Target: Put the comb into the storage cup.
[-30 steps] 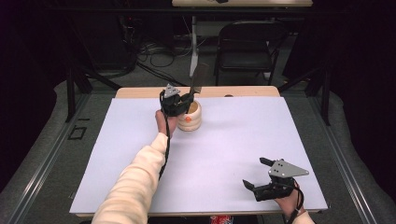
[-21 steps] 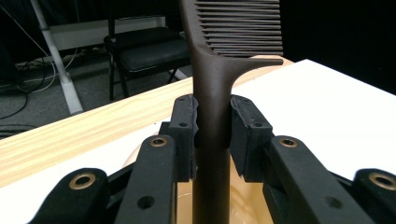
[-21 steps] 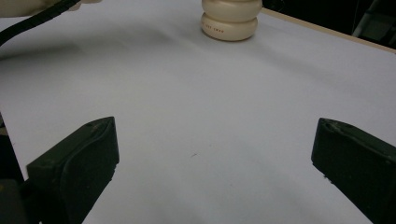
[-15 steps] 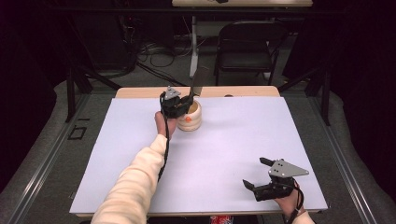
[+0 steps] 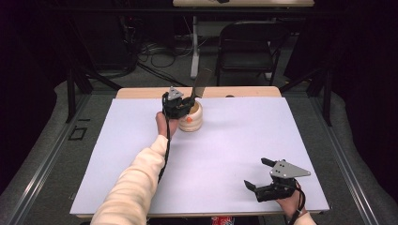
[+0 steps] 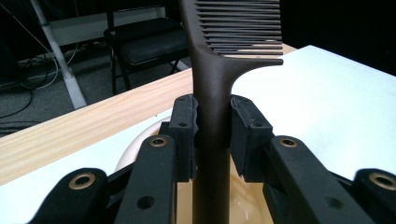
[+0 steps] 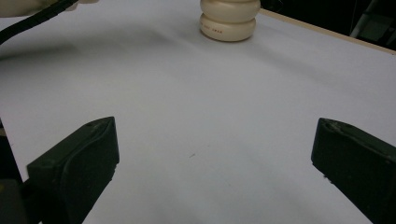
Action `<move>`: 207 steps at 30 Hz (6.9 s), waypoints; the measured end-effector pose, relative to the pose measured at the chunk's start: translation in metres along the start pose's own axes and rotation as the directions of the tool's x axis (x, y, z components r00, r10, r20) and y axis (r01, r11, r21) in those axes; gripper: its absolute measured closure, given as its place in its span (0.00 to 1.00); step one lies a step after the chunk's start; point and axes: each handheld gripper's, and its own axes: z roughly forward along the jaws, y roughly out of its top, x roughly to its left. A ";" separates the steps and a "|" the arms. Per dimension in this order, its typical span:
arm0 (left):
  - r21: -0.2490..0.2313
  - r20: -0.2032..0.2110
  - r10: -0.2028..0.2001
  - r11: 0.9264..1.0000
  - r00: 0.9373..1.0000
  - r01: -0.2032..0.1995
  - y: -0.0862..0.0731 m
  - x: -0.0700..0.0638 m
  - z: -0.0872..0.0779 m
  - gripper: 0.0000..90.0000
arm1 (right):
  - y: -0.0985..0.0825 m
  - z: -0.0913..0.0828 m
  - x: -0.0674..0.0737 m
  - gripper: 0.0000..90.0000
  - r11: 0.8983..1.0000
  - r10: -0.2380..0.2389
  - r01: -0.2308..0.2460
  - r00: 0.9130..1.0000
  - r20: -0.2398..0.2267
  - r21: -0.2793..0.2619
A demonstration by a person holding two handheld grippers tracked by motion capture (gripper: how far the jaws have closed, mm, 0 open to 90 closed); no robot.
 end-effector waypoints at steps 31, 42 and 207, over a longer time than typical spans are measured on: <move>0.057 0.039 0.029 0.998 0.999 -0.031 0.009 -0.002 -0.016 0.22 | 0.000 0.000 0.000 0.00 1.000 0.000 0.000 1.000 0.000 -0.007; 0.090 0.060 0.051 0.994 0.997 -0.056 0.020 -0.001 -0.026 0.08 | 0.000 0.000 0.000 0.00 1.000 0.007 -0.007 1.000 0.002 0.001; 0.095 -0.062 -0.001 0.995 0.998 0.007 -0.116 -0.028 -0.244 0.00 | -0.001 0.003 -0.001 0.00 0.999 0.024 -0.024 1.000 0.007 0.030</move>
